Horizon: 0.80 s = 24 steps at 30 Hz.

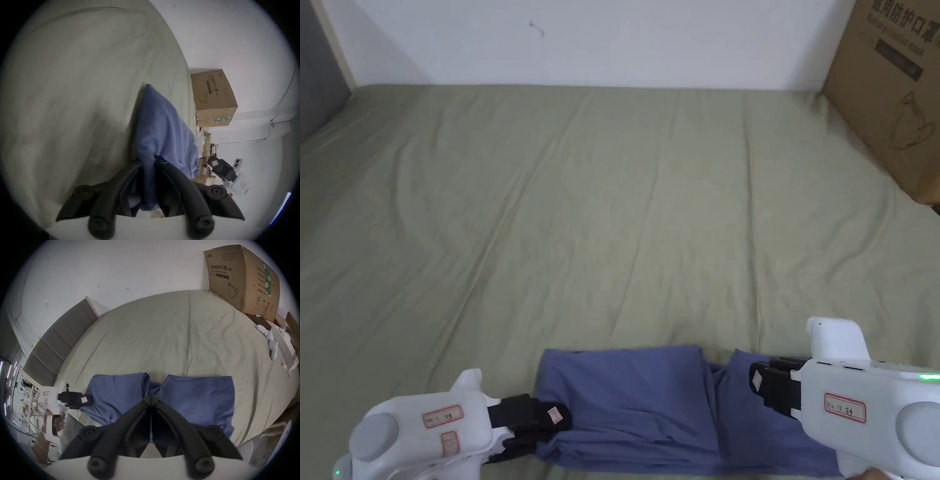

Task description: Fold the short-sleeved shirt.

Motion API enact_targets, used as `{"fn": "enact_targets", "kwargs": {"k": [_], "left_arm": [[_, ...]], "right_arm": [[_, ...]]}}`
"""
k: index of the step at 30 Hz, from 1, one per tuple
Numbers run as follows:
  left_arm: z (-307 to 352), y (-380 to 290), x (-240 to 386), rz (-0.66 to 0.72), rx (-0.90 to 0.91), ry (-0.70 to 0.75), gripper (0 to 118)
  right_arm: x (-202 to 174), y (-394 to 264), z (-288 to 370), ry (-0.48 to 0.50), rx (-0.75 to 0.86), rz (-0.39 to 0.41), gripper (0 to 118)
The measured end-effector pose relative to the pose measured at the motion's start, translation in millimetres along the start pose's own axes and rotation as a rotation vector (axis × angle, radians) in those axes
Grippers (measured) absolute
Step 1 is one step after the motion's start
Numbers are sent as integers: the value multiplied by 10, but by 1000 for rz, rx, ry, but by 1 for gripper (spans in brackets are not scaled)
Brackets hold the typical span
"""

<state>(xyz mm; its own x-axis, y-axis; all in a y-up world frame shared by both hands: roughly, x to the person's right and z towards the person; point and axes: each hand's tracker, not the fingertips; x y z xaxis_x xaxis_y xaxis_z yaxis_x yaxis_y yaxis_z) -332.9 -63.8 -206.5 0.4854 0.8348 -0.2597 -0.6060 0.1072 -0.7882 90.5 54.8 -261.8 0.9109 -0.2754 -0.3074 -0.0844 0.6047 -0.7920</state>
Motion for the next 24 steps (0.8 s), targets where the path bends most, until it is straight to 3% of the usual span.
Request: {"fn": "enact_targets", "kwargs": {"k": [4, 14, 21, 24], "left_arm": [[281, 129, -39, -33, 22, -12, 12], [1385, 281, -329, -108, 144, 181, 12], [1437, 302, -349, -92, 158, 209, 12], [1473, 431, -247, -151, 189, 227, 12]], "right_arm": [[-13, 29, -15, -12, -2, 13, 0], [-70, 10, -120, 15, -12, -7, 0], [-33, -54, -157, 22, -28, -29, 0], [23, -68, -116, 22, -23, -35, 0]]}}
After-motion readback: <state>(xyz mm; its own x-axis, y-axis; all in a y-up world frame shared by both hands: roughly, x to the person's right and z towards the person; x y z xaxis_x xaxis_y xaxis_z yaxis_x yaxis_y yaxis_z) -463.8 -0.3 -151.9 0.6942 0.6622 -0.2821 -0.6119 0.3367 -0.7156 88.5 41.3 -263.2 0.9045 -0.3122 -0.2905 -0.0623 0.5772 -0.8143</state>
